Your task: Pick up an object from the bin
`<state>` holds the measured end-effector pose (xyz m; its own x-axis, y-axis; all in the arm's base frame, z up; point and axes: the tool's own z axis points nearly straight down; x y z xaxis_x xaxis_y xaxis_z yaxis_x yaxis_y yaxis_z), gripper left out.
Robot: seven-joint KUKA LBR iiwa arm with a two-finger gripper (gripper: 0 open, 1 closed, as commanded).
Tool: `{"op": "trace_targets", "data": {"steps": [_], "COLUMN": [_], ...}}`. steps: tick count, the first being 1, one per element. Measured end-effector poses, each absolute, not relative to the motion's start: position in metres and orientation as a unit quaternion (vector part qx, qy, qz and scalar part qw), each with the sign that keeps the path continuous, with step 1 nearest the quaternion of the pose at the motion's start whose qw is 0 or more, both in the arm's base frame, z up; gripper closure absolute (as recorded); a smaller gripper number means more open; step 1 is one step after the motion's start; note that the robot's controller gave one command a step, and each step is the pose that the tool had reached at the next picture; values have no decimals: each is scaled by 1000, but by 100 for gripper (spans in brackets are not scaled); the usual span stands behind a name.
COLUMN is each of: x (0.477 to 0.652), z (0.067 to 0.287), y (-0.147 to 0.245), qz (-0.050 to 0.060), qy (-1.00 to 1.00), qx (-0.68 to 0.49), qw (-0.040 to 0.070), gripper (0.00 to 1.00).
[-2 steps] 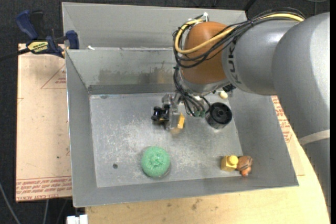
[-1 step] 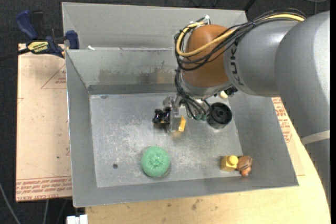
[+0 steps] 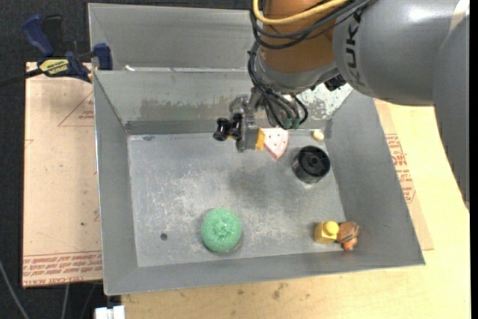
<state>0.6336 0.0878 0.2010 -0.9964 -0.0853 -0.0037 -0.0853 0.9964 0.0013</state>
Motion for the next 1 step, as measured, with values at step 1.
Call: {"op": "trace_targets", "data": {"steps": [1], "x": [634], "z": [201], "y": [87], "qz": [1], "qy": [999], "qx": [-42], "qw": [2], "gripper": [100]}}
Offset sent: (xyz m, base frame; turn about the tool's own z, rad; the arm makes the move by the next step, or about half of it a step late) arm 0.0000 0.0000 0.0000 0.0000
